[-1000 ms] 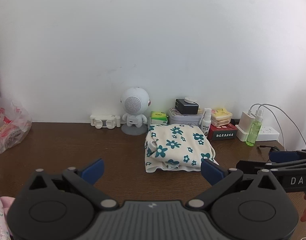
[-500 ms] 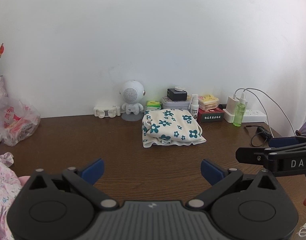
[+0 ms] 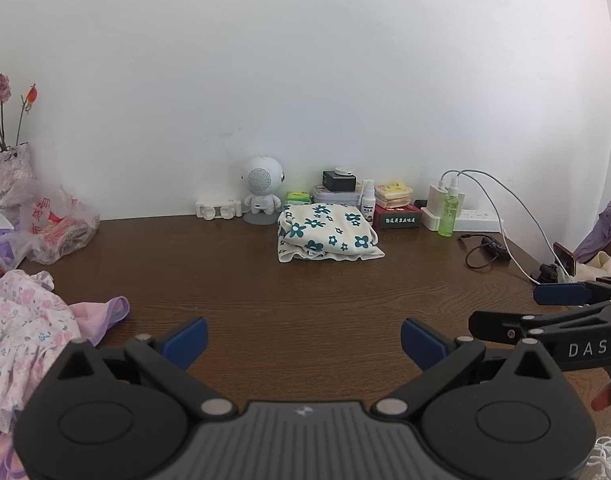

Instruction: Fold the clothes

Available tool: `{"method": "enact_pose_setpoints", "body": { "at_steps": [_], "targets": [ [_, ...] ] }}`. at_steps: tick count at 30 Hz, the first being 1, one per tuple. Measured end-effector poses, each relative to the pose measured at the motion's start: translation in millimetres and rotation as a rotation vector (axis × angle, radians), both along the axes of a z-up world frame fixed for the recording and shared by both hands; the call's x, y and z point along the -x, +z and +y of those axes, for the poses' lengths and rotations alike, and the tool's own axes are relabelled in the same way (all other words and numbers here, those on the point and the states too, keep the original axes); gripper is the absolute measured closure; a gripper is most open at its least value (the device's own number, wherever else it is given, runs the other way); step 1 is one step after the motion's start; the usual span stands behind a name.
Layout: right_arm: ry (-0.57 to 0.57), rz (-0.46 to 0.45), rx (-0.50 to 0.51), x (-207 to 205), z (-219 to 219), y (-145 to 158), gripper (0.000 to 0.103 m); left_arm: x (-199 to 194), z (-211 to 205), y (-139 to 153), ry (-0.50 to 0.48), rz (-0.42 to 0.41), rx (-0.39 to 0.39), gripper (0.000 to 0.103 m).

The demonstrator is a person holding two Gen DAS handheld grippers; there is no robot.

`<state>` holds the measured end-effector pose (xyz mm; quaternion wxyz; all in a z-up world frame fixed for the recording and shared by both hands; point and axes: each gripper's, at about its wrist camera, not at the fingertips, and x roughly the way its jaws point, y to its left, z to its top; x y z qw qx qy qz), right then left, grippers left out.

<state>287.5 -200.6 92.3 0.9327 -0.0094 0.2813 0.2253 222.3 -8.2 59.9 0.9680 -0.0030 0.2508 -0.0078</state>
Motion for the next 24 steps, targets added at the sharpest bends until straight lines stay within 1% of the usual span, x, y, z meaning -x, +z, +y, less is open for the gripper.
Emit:
{"method": "enact_pose_setpoints", "body": {
  "at_steps": [7,9,12,14,17,20,24],
  "targets": [
    [0.058,0.017,0.016,58.5,-4.4,-6.5,0.000,51.6,4.9,-8.3,0.012,0.015,0.043,0.000],
    [0.073,0.019,0.019,75.2,-5.7,-8.8,0.000,64.4,4.8,-12.9,0.013,0.023,0.035,0.000],
    [0.077,0.018,0.025,97.2,-8.5,-12.4,0.000,88.3,2.7,-22.9,0.020,0.040,-0.004,0.000],
    [0.081,0.019,0.021,113.1,-10.6,-14.6,0.000,102.8,2.5,-29.6,0.018,0.049,-0.010,0.000],
    [0.088,0.020,0.011,135.7,-13.7,-18.4,0.000,124.3,3.2,-39.3,0.010,0.064,-0.007,0.000],
    [0.094,0.015,0.002,153.5,-17.3,-21.9,0.000,143.2,5.3,-46.6,0.005,0.086,0.017,0.000],
    [0.095,-0.002,0.020,174.6,-19.0,-25.0,0.000,165.1,7.4,-49.6,0.018,0.071,0.026,0.000]
  ]
}}
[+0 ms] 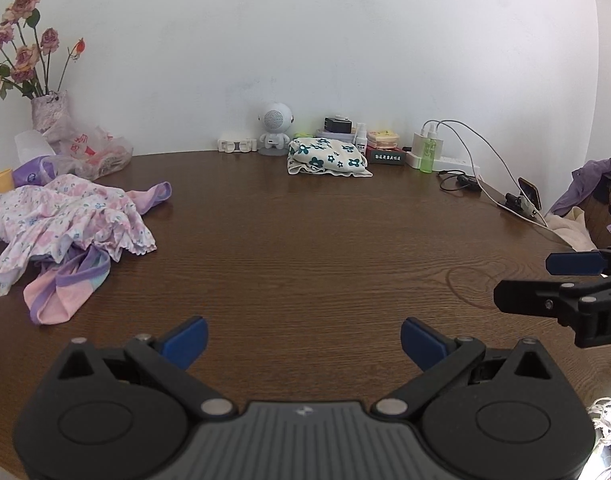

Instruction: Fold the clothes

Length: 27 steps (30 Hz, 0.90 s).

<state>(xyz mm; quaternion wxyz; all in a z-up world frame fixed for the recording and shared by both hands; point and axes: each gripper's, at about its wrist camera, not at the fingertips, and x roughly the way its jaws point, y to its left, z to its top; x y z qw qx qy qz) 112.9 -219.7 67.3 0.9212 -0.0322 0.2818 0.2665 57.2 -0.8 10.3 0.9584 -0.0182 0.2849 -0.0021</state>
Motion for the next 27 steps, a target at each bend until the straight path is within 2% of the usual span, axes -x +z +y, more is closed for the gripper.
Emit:
{"method": "enact_pose_setpoints", "body": {
  "at_steps": [4,10,13,19,27],
  "targets": [
    [-0.007,0.002,-0.003,17.8,-0.9,-5.6,0.000,16.4,-2.0,-2.4,0.010,-0.011,-0.036,0.000],
    [-0.046,0.049,-0.039,38.9,-6.2,-23.4,0.000,35.8,1.2,-10.7,0.019,-0.005,0.002,0.000],
    [-0.057,0.075,-0.056,47.6,-8.3,-32.3,0.000,44.0,0.8,-14.6,0.038,-0.014,-0.010,0.000],
    [-0.091,0.041,-0.039,61.2,-8.5,-35.7,0.000,53.5,3.7,-14.4,0.086,-0.042,-0.017,0.000],
    [-0.087,0.055,-0.047,62.1,-4.7,-39.6,0.000,56.0,-2.0,-12.0,0.094,-0.062,-0.042,0.000]
  ]
}}
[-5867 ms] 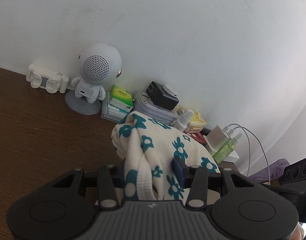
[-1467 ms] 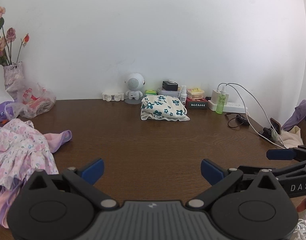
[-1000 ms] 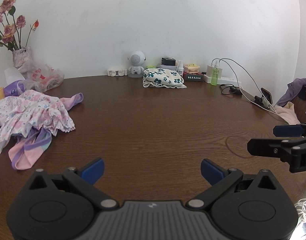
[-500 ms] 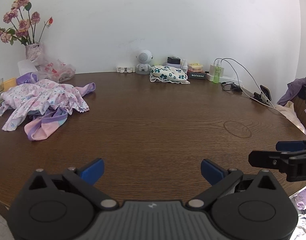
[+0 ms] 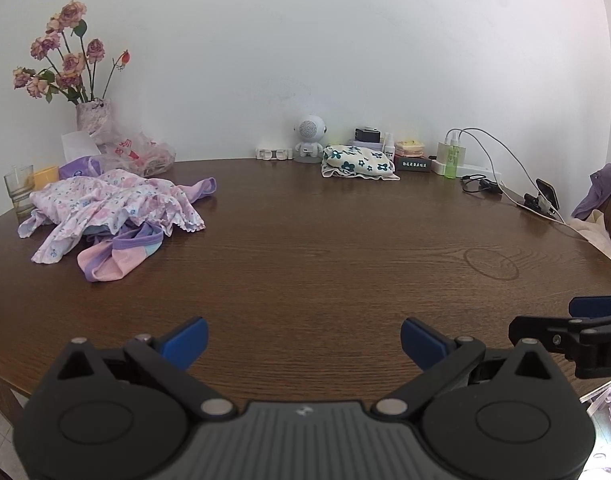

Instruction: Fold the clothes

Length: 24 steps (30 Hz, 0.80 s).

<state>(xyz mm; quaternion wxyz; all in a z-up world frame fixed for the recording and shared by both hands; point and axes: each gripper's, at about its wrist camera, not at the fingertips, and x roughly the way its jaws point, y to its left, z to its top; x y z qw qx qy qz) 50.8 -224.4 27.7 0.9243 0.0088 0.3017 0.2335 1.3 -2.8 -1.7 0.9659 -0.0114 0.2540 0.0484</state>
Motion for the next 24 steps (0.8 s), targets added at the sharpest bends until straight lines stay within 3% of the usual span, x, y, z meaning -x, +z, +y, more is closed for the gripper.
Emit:
{"method": "enact_pose_setpoints", "body": {
  "at_steps": [24],
  "targets": [
    [0.005,0.017,-0.003,1.3,0.4,-6.6,0.000,0.1,0.5,-1.1,-0.003,0.006,0.042,0.000]
  ]
}}
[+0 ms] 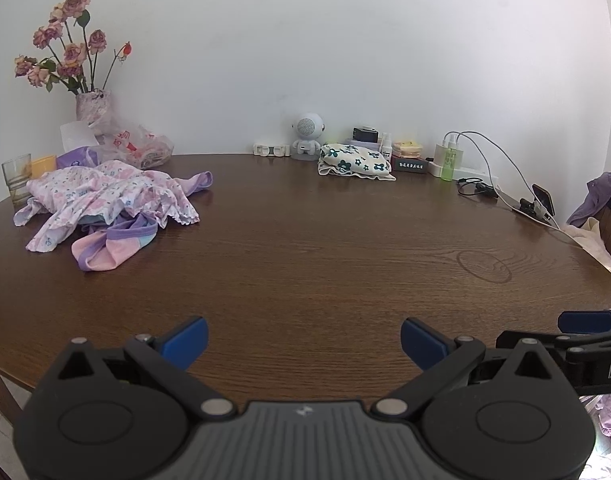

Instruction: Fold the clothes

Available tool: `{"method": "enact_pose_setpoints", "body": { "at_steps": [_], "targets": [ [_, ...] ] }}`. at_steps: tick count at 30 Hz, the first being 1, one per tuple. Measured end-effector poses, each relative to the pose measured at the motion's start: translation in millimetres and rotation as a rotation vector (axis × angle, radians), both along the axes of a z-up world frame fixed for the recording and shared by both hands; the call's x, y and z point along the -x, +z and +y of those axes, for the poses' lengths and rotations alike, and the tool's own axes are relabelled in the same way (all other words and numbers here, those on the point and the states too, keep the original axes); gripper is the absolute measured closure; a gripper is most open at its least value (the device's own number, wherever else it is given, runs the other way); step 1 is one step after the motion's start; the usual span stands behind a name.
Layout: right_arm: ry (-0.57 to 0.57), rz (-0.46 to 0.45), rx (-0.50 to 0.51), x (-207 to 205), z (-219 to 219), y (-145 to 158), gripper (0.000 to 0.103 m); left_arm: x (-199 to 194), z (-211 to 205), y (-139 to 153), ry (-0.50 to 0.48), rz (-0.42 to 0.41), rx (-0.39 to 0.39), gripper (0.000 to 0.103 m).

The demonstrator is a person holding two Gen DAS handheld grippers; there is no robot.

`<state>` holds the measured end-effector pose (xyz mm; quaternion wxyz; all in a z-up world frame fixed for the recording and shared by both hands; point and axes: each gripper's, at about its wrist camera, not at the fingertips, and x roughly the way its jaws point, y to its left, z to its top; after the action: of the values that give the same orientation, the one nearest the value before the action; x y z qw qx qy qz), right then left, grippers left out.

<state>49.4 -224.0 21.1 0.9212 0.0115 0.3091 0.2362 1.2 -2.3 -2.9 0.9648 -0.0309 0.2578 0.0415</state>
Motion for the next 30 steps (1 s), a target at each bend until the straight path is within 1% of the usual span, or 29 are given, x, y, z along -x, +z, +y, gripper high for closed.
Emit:
{"method": "enact_pose_setpoints", "body": {
  "at_steps": [30],
  "targets": [
    [0.016,0.015,-0.006,-0.7,1.7,-2.8,0.000,1.8,1.0,0.2,0.006,0.007,0.005,0.000]
  ]
}}
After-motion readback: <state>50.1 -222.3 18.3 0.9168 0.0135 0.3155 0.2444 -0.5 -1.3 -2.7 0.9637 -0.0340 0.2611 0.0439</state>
